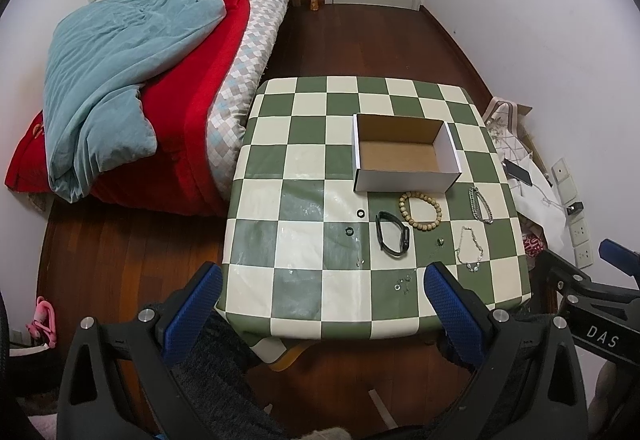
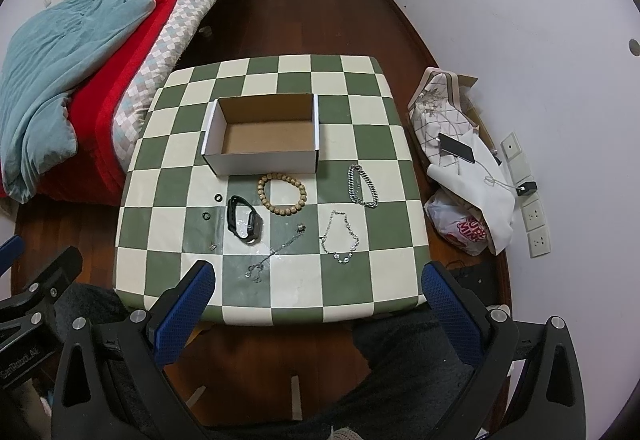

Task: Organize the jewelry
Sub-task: 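Grasp the thin silver pendant chain with left gripper while right gripper grasps the silver necklace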

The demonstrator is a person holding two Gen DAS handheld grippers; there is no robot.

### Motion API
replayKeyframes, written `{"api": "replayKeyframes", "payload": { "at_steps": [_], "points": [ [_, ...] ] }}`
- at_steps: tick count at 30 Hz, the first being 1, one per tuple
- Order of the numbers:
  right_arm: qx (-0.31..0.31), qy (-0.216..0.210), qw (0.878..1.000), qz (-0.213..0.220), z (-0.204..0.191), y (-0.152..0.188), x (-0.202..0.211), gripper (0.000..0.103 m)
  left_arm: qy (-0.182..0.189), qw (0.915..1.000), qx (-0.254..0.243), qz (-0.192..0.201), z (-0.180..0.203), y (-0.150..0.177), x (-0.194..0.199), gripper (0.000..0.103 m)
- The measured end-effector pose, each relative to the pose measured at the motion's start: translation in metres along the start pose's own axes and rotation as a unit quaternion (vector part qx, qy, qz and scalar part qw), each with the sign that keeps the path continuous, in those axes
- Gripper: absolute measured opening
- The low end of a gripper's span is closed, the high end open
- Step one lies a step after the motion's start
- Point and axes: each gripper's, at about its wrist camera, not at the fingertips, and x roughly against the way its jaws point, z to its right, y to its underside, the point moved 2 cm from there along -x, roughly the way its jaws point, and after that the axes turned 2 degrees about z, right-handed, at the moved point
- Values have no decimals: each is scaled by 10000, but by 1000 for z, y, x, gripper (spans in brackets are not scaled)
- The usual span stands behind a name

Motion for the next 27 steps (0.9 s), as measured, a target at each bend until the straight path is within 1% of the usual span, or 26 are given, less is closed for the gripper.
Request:
{"api": "replayKeyframes", "payload": {
  "at_steps": [1,3,7,11,12,14,16,17,18,20,23,26,27],
  "points": [
    [-26,-3,10000,-13,1,-1,-2,103,-6,10000,-4,32,1,0,-3,103],
    [-123,33,9999,-27,5,-4,-9,103,-133,9999,-50,91,1,-1,-11,103],
    [-382,188,9990,-109,28,-6,-34,103,-564,9976,-310,256,6,-1,-35,103],
    [-681,450,9963,-274,59,-2,-77,103,-930,9917,-829,308,23,5,-68,103],
    [-734,472,9955,-378,64,-1,-93,103,-945,9902,-986,279,29,7,-78,103],
    [-862,359,9942,-525,77,6,-122,102,-1007,9874,-1194,243,38,11,-93,103],
    [-974,237,9921,-755,84,15,-155,93,-1055,9838,-1436,189,52,16,-111,103],
    [-1013,190,9911,-846,87,19,-171,86,-1123,9819,-1514,177,57,19,-119,103],
    [-1067,155,9898,-928,89,24,-189,81,-1148,9807,-1577,141,61,22,-125,103],
    [-1119,112,9885,-1007,92,34,-214,78,-1187,9794,-1635,68,69,28,-138,103],
    [-1111,55,9893,-949,91,41,-242,74,-1196,9784,-1680,-121,76,36,-154,103],
    [-1034,1,9900,-962,86,44,-264,64,-1131,9797,-1604,-408,79,45,-171,103],
    [-919,103,9926,-791,84,43,-263,58,-1098,9804,-1571,-455,81,48,-174,103]
  ]
}}
